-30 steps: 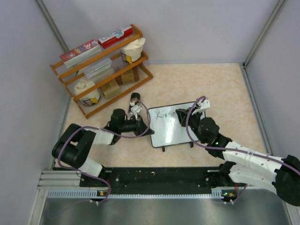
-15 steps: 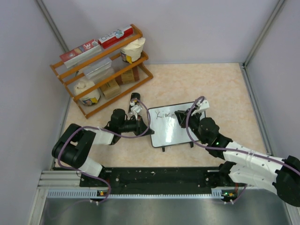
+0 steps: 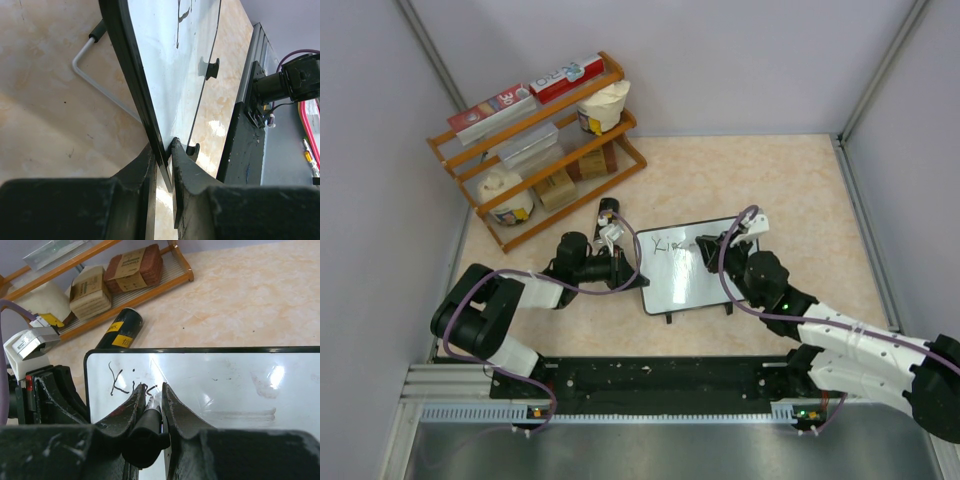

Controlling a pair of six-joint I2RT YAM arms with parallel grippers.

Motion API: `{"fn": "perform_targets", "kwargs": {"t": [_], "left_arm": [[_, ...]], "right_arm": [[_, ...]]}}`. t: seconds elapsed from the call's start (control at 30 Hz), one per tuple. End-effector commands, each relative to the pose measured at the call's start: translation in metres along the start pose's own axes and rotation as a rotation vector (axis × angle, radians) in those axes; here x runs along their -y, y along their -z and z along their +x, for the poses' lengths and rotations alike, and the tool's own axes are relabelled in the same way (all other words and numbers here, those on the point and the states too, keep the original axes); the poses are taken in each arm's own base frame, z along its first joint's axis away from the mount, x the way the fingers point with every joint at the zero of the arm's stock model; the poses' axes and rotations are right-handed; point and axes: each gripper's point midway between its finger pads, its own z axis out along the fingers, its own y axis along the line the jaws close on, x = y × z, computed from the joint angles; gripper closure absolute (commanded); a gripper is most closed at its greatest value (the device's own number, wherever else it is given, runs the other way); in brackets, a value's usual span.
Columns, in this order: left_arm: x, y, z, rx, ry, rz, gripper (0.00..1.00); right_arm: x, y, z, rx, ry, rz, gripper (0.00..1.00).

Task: Write a sentence on the whiteboard
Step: Write on the whiteboard with the whiteboard.

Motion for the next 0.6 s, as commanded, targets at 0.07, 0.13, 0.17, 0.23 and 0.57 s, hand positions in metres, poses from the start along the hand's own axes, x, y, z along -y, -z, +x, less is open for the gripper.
{"fn": "perform_targets", "kwargs": {"t": [0.07, 0.13, 0.17, 0.23, 0.57], "left_arm": [[-0.015, -0.002, 0.028, -0.081, 0.014, -0.061, 1.0], [-0.015, -0.002, 0.029, -0.082, 0.014, -0.063, 1.0], [-0.015, -0.002, 0.029, -0.083, 0.015, -0.063, 1.0], [-0.015, -0.002, 0.028, -0.079, 0.009, -0.061, 1.0], [-0.015, -0.002, 0.028, -0.081, 0.013, -0.061, 1.0]], "right_arm": [[-0.002, -0.003, -0.038, 0.103, -0.025, 0.017, 1.0], [-0.006, -0.003, -0.045, 0.12, -0.03, 0.006, 1.0], [-0.007, -0.003, -0.047, 0.128, -0.032, 0.003, 1.0], [-0.008, -0.003, -0.053, 0.145, -0.038, -0.004, 1.0], [-0.012, -0.009, -0.074, 0.193, -0.035, -0.002, 1.0]]}}
